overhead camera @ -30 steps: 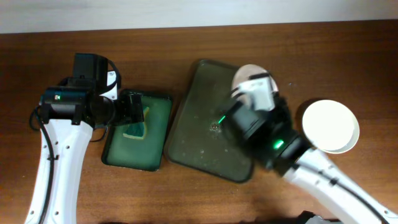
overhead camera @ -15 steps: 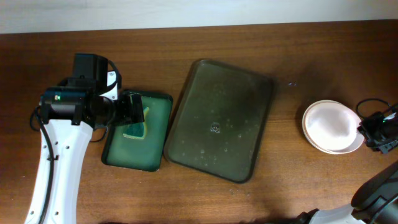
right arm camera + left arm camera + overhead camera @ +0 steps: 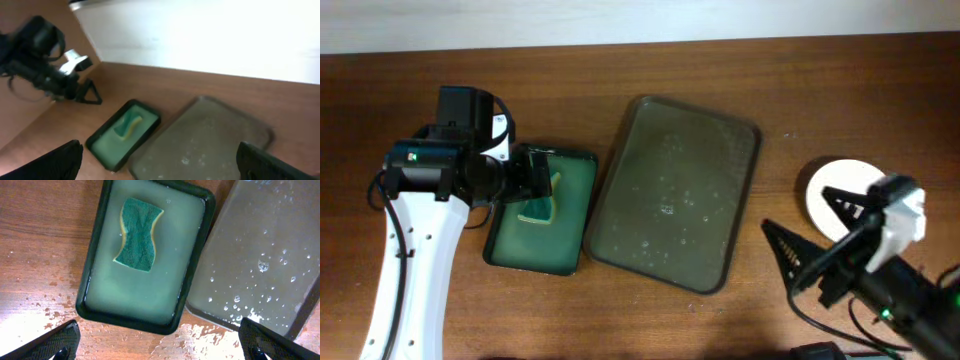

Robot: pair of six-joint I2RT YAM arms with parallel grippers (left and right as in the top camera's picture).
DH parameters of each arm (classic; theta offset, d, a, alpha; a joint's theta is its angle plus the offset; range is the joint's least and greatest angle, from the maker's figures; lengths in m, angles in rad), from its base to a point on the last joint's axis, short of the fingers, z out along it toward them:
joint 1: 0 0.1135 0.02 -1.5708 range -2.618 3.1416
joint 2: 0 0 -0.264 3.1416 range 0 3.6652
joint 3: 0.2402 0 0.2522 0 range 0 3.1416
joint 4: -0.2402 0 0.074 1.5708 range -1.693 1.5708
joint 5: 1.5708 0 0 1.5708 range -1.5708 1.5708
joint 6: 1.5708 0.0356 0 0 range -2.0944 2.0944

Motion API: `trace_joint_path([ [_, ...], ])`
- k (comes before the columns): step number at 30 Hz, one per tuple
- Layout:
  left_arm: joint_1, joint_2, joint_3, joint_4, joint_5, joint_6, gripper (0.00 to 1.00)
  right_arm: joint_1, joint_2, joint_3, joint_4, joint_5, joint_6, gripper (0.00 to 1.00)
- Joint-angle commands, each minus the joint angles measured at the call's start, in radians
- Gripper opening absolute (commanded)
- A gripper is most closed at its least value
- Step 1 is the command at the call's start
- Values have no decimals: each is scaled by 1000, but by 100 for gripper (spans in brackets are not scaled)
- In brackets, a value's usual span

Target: Clean dirty plates on tray and stack at the side

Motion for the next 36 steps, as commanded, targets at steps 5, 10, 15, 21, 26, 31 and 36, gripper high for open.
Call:
trace_joint_path([
  [5, 2, -8, 4, 2, 7, 9, 100, 34, -84, -330, 174, 381, -8, 98],
  [10, 2, -8, 4, 2, 8, 9, 99, 34, -362, -841, 536, 380, 68, 99],
  [15, 2, -8, 4, 2, 7, 9, 99, 34, -670, -1227, 781, 377, 68, 98],
  [21, 2, -8, 4, 2, 7, 9, 100, 35, -680, -1338, 891, 381, 68, 98],
  [26, 2, -8, 4, 2, 7, 9, 99, 35, -677, -1338, 891, 381, 68, 98],
  [31, 2, -8, 4, 2, 8, 9, 100, 35, -677, -1338, 891, 381, 68, 98],
  [36, -5, -179, -77, 159, -151, 10, 99, 35, -677, -1338, 891, 381, 68, 98],
])
